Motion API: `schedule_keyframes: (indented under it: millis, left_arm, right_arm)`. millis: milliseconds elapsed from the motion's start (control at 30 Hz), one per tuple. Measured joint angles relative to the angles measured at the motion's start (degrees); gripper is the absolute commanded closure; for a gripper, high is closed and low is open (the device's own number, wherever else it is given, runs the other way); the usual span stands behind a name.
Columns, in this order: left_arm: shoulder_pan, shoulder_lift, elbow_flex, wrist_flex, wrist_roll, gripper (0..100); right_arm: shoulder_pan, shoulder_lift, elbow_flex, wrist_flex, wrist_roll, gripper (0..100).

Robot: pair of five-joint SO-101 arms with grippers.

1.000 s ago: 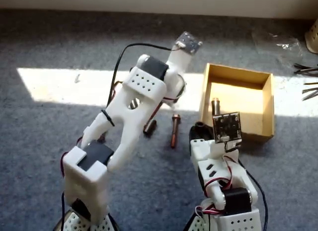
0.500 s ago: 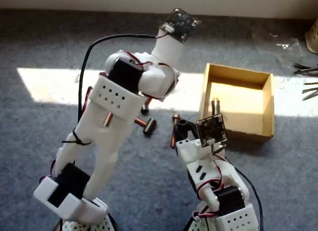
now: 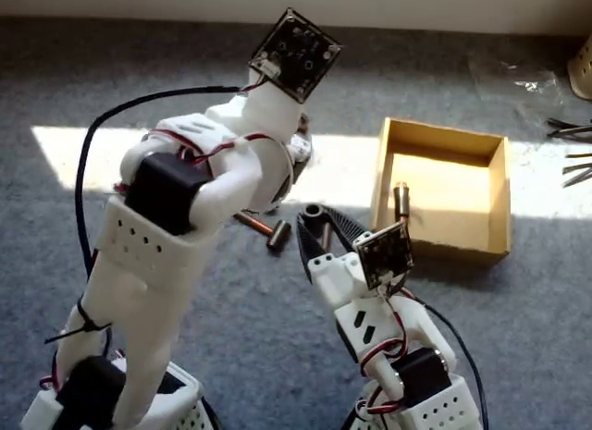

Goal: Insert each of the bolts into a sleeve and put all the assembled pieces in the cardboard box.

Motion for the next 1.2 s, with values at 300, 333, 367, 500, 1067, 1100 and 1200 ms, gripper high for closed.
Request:
schedule_keyframes:
  millis: [300, 333, 367, 500, 1067, 1100, 1200]
  left_arm:
    - [-3.43, -14.42, 16.35, -14.51, -2.99, 99]
    - [-3.43, -15.74, 18.55, -16.00, -2.99, 99]
    - [-3.52, -16.97, 20.48, -17.76, -2.99, 99]
    - [-3.16, -22.15, 27.87, -24.53, -2.99, 99]
    - [-3.34, -46.77, 59.60, -45.27, -2.99, 99]
    - [-3.34, -48.18, 61.45, -46.51, -2.29, 99]
    - [-3.16, -52.57, 66.81, -49.85, 5.01, 99]
  right_arm:
    - [-5.80, 0.00, 0.00, -0.70, 0.00, 99.4]
    - [-6.95, 0.00, 0.00, -0.70, 0.00, 99.4]
    - [-7.82, 0.00, 0.00, -0.70, 0.00, 99.4]
    - [-9.85, 0.00, 1.05, -0.79, 0.79, 99.4]
    - [-10.29, 0.00, 6.15, -0.88, 1.49, 99.4]
    - [-10.29, 0.00, 6.15, -1.14, 1.32, 99.4]
    - [-10.29, 0.00, 6.15, -4.31, 1.05, 99.4]
